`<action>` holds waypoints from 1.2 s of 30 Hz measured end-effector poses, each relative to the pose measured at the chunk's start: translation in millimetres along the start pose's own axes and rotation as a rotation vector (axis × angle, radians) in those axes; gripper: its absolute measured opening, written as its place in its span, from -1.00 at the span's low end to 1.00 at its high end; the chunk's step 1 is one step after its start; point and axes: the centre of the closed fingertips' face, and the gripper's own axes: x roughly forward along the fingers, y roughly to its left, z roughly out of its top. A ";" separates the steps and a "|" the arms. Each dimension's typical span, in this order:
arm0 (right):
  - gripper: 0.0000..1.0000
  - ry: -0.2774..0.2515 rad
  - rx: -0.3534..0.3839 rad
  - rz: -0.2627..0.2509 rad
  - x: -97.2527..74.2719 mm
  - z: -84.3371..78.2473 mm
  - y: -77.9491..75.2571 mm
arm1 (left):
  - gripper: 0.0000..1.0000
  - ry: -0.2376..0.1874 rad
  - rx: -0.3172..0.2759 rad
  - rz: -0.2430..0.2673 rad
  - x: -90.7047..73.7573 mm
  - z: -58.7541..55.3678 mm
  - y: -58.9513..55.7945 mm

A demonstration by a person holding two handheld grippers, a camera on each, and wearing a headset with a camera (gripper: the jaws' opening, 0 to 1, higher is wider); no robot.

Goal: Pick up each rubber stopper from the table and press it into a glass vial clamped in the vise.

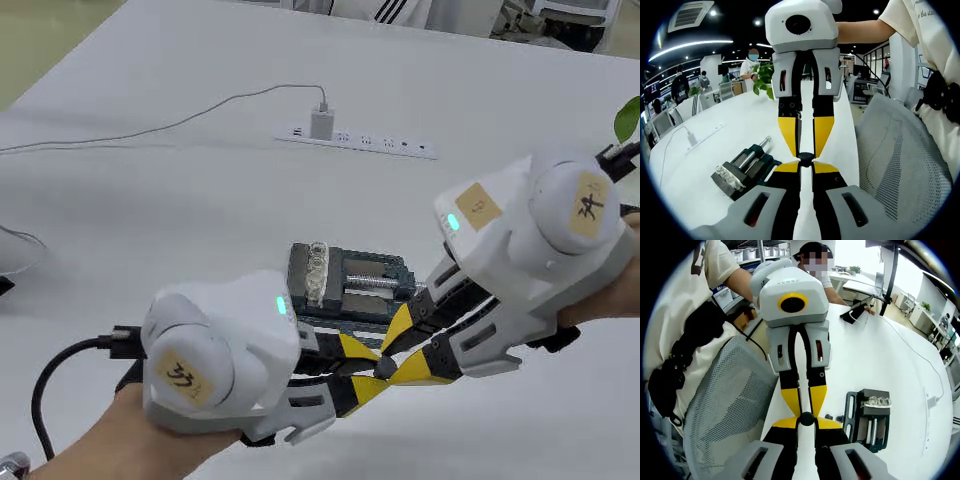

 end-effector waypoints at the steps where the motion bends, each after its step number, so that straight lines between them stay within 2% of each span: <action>1: -0.85 0.003 0.000 0.003 0.4 -0.1 0.4 | -0.91 0.001 0.002 -0.001 0.4 -0.3 -0.4; 9: -0.85 0.007 0.015 -0.005 2.1 -0.8 -4.4 | -0.87 0.011 0.008 0.029 0.4 -4.7 4.5; 13: -0.85 0.008 0.021 -0.018 0.7 -1.9 -10.2 | -0.56 0.032 -0.005 0.064 -2.4 -13.6 10.7; 20: -0.85 0.029 0.040 -0.031 3.0 -11.3 -19.1 | 0.01 0.034 -0.076 0.176 -13.7 -29.3 30.1; 28: -0.85 0.046 0.036 -0.034 6.2 -16.9 -26.7 | 0.41 0.032 -0.153 0.274 -28.5 -46.3 46.1; 33: -0.85 0.058 0.020 -0.037 6.4 -16.4 -36.1 | 0.66 0.036 -0.182 0.318 -34.7 -52.8 53.1; 36: -0.85 0.067 0.006 -0.037 6.0 -16.0 -43.7 | 0.85 0.023 -0.198 0.338 -37.3 -53.5 56.8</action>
